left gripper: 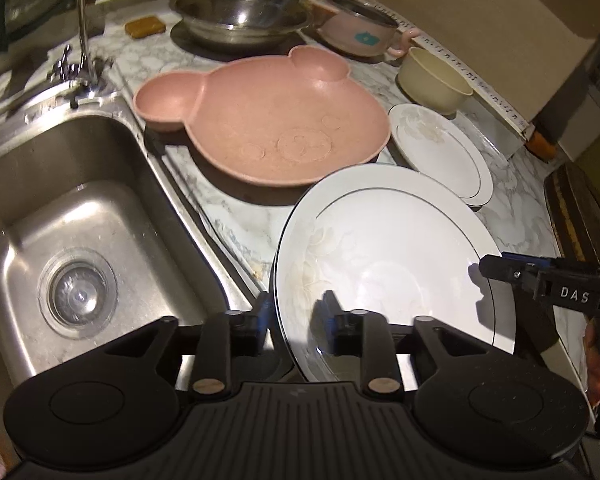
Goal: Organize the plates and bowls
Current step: 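Lower the white plate onto the counter and open both grippers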
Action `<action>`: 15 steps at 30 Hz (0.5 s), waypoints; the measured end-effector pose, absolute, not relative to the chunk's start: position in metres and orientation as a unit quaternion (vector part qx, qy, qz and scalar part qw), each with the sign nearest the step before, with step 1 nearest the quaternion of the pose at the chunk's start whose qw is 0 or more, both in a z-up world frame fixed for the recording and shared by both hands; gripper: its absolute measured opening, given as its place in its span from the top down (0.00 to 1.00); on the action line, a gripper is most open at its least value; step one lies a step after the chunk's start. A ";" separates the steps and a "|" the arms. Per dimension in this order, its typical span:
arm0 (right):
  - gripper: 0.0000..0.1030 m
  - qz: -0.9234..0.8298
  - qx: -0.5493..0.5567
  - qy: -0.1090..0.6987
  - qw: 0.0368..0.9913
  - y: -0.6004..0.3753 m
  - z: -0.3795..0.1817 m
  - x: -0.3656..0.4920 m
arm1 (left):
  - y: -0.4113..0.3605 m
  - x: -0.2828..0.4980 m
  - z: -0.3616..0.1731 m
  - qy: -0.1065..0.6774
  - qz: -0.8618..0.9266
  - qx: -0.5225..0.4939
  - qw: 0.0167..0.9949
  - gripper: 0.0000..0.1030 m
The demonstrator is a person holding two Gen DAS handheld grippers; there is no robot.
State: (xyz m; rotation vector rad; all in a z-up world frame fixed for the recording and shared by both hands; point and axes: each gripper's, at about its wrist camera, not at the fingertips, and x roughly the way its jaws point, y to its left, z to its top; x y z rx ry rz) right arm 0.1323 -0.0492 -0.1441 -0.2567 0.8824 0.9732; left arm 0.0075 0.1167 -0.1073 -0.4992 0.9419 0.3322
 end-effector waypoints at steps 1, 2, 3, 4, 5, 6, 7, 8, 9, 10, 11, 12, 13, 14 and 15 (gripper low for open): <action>0.61 0.451 -0.118 0.408 0.785 -0.051 -0.142 0.133 | 0.117 0.007 -0.104 0.444 0.155 -0.234 0.851 0.69; 0.61 0.451 -0.119 0.406 0.786 -0.052 -0.140 0.134 | 0.118 0.008 -0.100 0.440 0.154 -0.230 0.854 0.68; 0.60 0.452 -0.119 0.405 0.786 -0.054 -0.138 0.135 | 0.119 0.009 -0.096 0.438 0.155 -0.227 0.856 0.67; 0.58 0.452 -0.119 0.404 0.787 -0.055 -0.136 0.135 | 0.120 0.010 -0.093 0.435 0.153 -0.226 0.858 0.61; 0.57 0.451 -0.120 0.401 0.788 -0.056 -0.133 0.137 | 0.120 0.011 -0.089 0.430 0.151 -0.225 0.861 0.50; 0.54 0.452 -0.120 0.398 0.789 -0.057 -0.130 0.138 | 0.121 0.014 -0.084 0.425 0.150 -0.223 0.865 0.44; 0.52 0.452 -0.121 0.396 0.790 -0.057 -0.126 0.139 | 0.121 0.017 -0.079 0.418 0.148 -0.218 0.869 0.37; 0.50 0.453 -0.121 0.392 0.792 -0.058 -0.123 0.141 | 0.120 0.020 -0.074 0.411 0.145 -0.209 0.875 0.35; 0.48 0.453 -0.121 0.388 0.793 -0.059 -0.120 0.142 | 0.118 0.026 -0.069 0.406 0.142 -0.199 0.881 0.35; 0.46 0.454 -0.123 0.384 0.795 -0.059 -0.117 0.144 | 0.117 0.031 -0.064 0.403 0.138 -0.189 0.885 0.35; 0.45 0.453 -0.124 0.380 0.797 -0.059 -0.114 0.146 | 0.116 0.038 -0.060 0.399 0.135 -0.183 0.888 0.34; 0.43 0.453 -0.124 0.377 0.798 -0.059 -0.112 0.148 | 0.116 0.045 -0.056 0.396 0.130 -0.179 0.891 0.33; 0.39 0.454 -0.124 0.374 0.799 -0.059 -0.109 0.150 | 0.116 0.053 -0.052 0.392 0.122 -0.177 0.894 0.31; 0.38 0.453 -0.123 0.372 0.801 -0.059 -0.107 0.153 | 0.116 0.060 -0.047 0.388 0.116 -0.175 0.897 0.30; 0.37 0.453 -0.124 0.369 0.802 -0.059 -0.106 0.155 | 0.115 0.067 -0.043 0.382 0.110 -0.171 0.901 0.30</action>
